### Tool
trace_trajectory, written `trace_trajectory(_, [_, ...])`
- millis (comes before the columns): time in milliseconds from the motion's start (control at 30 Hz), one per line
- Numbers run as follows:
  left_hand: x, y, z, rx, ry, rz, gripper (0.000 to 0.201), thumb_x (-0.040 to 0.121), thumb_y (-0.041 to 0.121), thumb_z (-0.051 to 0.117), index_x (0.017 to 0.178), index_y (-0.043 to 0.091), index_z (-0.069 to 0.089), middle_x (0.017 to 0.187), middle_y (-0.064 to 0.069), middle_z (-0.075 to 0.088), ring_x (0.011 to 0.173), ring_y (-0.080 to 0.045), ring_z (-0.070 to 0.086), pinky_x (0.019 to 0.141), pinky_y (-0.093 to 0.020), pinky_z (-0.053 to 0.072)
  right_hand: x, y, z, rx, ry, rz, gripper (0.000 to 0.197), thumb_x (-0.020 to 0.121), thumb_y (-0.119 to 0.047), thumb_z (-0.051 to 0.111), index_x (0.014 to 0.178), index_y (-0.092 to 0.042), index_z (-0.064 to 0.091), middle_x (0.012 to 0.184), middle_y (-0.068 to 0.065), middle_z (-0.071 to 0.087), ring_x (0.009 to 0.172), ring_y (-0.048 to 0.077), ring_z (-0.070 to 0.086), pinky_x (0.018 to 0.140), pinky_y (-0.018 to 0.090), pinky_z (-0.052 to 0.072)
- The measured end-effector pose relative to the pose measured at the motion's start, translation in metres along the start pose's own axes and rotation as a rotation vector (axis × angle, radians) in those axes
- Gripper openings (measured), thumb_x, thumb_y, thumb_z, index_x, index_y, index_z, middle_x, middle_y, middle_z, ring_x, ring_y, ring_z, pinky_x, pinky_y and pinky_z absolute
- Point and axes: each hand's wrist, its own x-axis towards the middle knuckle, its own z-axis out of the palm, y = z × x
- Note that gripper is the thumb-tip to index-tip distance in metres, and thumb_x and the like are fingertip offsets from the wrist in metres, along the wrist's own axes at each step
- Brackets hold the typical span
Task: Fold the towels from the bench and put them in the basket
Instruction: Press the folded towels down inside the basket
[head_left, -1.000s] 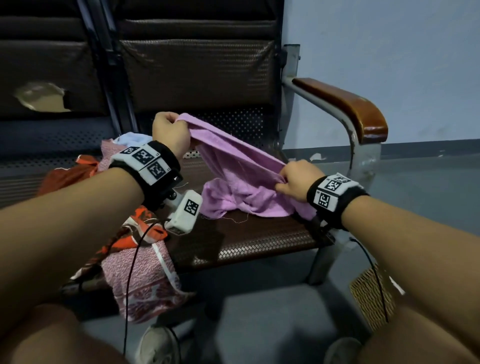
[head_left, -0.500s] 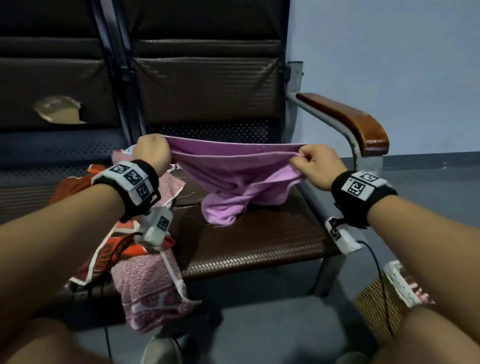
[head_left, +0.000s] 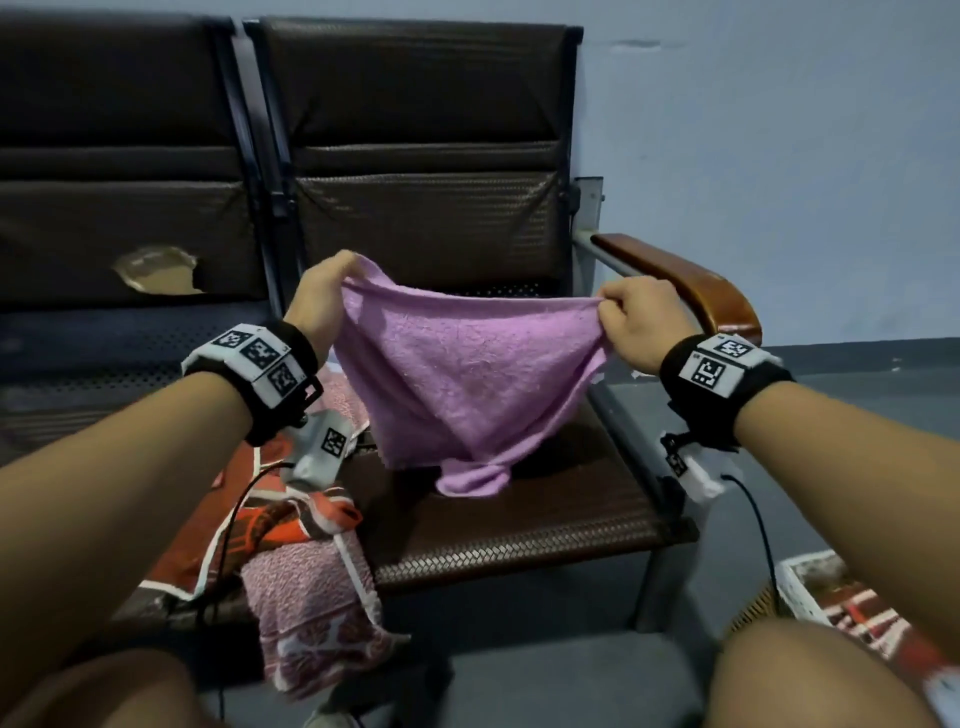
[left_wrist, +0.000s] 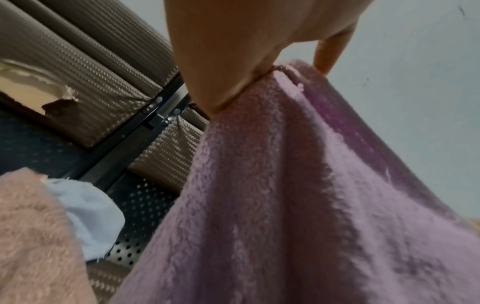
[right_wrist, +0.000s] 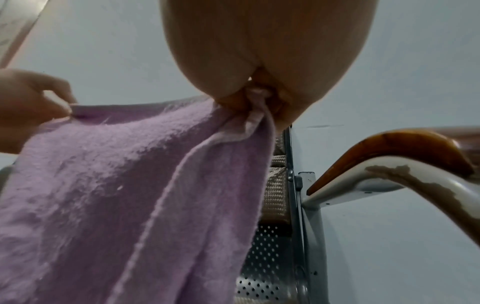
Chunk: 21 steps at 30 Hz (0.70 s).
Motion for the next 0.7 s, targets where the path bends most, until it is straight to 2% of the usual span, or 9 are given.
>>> trace_trajectory(67, [0.002,0.012,-0.003,0.01,-0.027,0.055,0.017,0.061,0.023,0.053,0.071,0.019,0.066,0.07,0.001,0.057,0.071,-0.015,0.052,0.066,-0.03,0.04,0.008,-0.002,-0.008,0.045,0.073,0.061,0.03,0.091,-0.016,0.045,0.063,-0.021,0.05,0.063,-0.004,0.054,0.071,0.026,0.054,0.067,0.03,0.036])
trace_trajectory(133, [0.004,0.022,-0.007,0.053,-0.042,0.065,0.022,0.057,0.017,0.054,0.077,0.018,0.065,0.066,0.006,0.056,0.064,-0.011,0.05,0.06,-0.026,0.04,0.014,-0.005,-0.017,0.119,0.118,0.101,0.027,0.091,-0.02,0.04,0.07,-0.017,0.055,0.075,0.006,0.063,0.077,0.03,0.059,0.071,0.035,0.045])
trace_trajectory(200, [0.008,0.025,-0.008,0.085,-0.048,0.052,0.023,0.065,0.008,0.062,0.084,0.019,0.068,0.066,0.005,0.06,0.059,-0.01,0.054,0.056,-0.023,0.044,0.02,-0.009,-0.024,0.214,0.141,0.119,0.031,0.088,-0.025,0.033,0.077,-0.013,0.059,0.085,0.013,0.066,0.083,0.033,0.06,0.078,0.04,0.049])
trace_trajectory(267, [0.013,0.023,-0.009,0.098,-0.048,0.067,0.02,0.08,-0.002,0.067,0.091,0.014,0.07,0.075,-0.002,0.066,0.069,-0.012,0.061,0.065,-0.025,0.051,0.025,-0.012,-0.025,0.277,0.109,0.111,0.031,0.087,-0.026,0.03,0.083,-0.012,0.057,0.085,0.011,0.065,0.085,0.031,0.059,0.077,0.038,0.046])
trace_trajectory(367, [0.021,0.018,-0.018,0.105,0.034,0.046,0.018,0.086,0.008,0.073,0.103,0.002,0.073,0.095,-0.017,0.072,0.087,-0.024,0.066,0.081,-0.04,0.056,0.028,-0.011,-0.024,0.341,0.011,0.125,0.014,0.1,-0.018,0.036,0.1,-0.022,0.05,0.099,0.001,0.062,0.098,0.026,0.057,0.085,0.034,0.042])
trace_trajectory(433, [0.028,0.015,-0.024,0.118,0.118,0.039,0.023,0.084,0.018,0.078,0.1,0.001,0.075,0.1,-0.023,0.073,0.087,-0.025,0.067,0.082,-0.047,0.057,0.028,-0.008,-0.027,0.275,-0.062,0.081,0.02,0.104,-0.02,0.04,0.12,-0.019,0.053,0.122,0.006,0.062,0.114,0.024,0.056,0.099,0.032,0.041])
trace_trajectory(467, [0.031,0.014,-0.026,0.114,0.15,0.04,0.024,0.084,0.021,0.079,0.097,0.001,0.075,0.098,-0.024,0.073,0.086,-0.025,0.066,0.081,-0.048,0.057,0.029,-0.006,-0.028,0.22,-0.085,0.062,0.026,0.105,-0.023,0.042,0.125,-0.016,0.055,0.127,0.007,0.062,0.118,0.025,0.057,0.101,0.031,0.04])
trace_trajectory(600, [0.04,0.01,-0.025,0.06,0.262,0.017,0.04,0.081,0.037,0.078,0.086,-0.003,0.071,0.081,-0.01,0.06,0.078,-0.018,0.054,0.068,-0.036,0.046,0.034,-0.008,-0.031,0.053,-0.108,0.09,0.033,0.102,-0.034,0.048,0.102,-0.012,0.073,0.107,0.009,0.072,0.1,0.028,0.065,0.081,0.028,0.043])
trace_trajectory(700, [0.046,0.008,-0.015,0.055,0.357,-0.014,0.04,0.087,0.046,0.071,0.073,0.009,0.065,0.073,-0.005,0.052,0.07,-0.017,0.047,0.064,-0.03,0.041,0.041,-0.011,-0.03,0.104,-0.098,0.216,0.05,0.102,-0.043,0.046,0.089,-0.003,0.074,0.09,0.014,0.07,0.08,0.027,0.06,0.068,0.03,0.039])
